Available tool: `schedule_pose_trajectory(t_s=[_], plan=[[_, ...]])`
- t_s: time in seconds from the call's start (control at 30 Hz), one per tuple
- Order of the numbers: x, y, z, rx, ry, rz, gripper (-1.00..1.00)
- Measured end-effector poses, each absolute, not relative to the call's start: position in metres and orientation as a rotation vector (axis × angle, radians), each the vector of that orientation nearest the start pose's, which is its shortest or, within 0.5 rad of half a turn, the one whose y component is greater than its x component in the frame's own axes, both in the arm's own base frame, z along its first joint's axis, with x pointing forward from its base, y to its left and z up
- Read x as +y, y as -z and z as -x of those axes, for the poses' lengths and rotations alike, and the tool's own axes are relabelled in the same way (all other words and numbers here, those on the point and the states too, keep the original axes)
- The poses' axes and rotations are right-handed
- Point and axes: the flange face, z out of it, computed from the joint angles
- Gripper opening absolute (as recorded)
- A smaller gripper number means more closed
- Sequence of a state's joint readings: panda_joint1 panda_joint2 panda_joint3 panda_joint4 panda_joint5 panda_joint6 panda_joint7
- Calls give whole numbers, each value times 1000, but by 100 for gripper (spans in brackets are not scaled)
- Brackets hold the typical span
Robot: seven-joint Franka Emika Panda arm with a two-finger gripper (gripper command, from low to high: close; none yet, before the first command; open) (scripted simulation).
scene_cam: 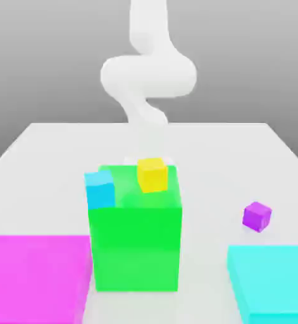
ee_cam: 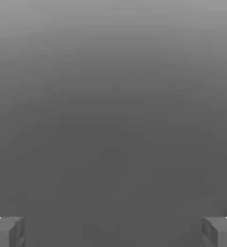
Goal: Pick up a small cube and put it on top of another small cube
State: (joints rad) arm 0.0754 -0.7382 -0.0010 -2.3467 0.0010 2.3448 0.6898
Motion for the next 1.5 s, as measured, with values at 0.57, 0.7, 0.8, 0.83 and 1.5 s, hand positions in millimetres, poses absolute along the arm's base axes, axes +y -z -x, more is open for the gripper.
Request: schedule_pose_trajectory(t_s=[0.57, 0.7, 0.8, 0.83, 1.5], plan=[[236, -373, -356, -954, 448, 2870, 0], [265, -308, -313, -1386, 307, 2745, 0], [278, -263, -274, -1695, 197, 2602, 0], [281, -249, -261, -1793, 160, 2546, 0], [281, -137, -203, -2181, -3, 2262, -100]])
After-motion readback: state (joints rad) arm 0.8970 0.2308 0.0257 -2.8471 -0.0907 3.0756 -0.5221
